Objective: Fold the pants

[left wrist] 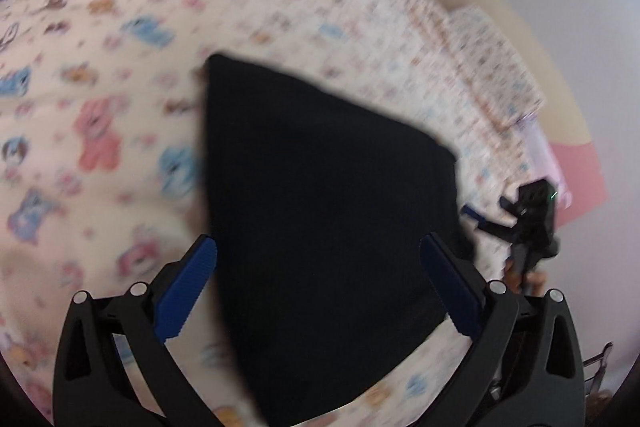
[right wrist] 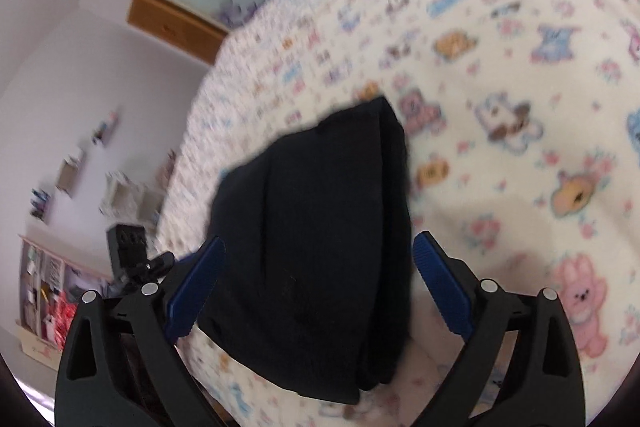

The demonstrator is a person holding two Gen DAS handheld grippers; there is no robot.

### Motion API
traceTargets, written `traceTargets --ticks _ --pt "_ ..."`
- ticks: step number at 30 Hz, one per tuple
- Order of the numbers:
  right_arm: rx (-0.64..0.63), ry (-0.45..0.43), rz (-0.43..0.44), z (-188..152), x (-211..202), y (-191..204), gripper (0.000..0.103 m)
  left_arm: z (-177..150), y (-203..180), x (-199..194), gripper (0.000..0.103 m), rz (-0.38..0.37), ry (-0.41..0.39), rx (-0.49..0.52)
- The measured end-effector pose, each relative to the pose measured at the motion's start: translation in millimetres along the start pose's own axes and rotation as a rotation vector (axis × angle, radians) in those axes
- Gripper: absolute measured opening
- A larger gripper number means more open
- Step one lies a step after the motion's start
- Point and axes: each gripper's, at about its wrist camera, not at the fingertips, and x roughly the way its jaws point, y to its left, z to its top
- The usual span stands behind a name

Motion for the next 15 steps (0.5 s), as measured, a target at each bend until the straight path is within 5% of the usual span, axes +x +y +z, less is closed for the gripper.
traceTargets --ticks 9,15 --pt "0.013 0.093 -0.077 0.0 31.3 -7.6 0.097 -2.1 19.9 30.1 0.101 -0.111 0.087 -0.092" --pt "-0.070 0.119 -0.009 -6.4 39.1 12.8 0.098 2.3 12.5 38.1 0.101 -0.179 0.083 -0.106"
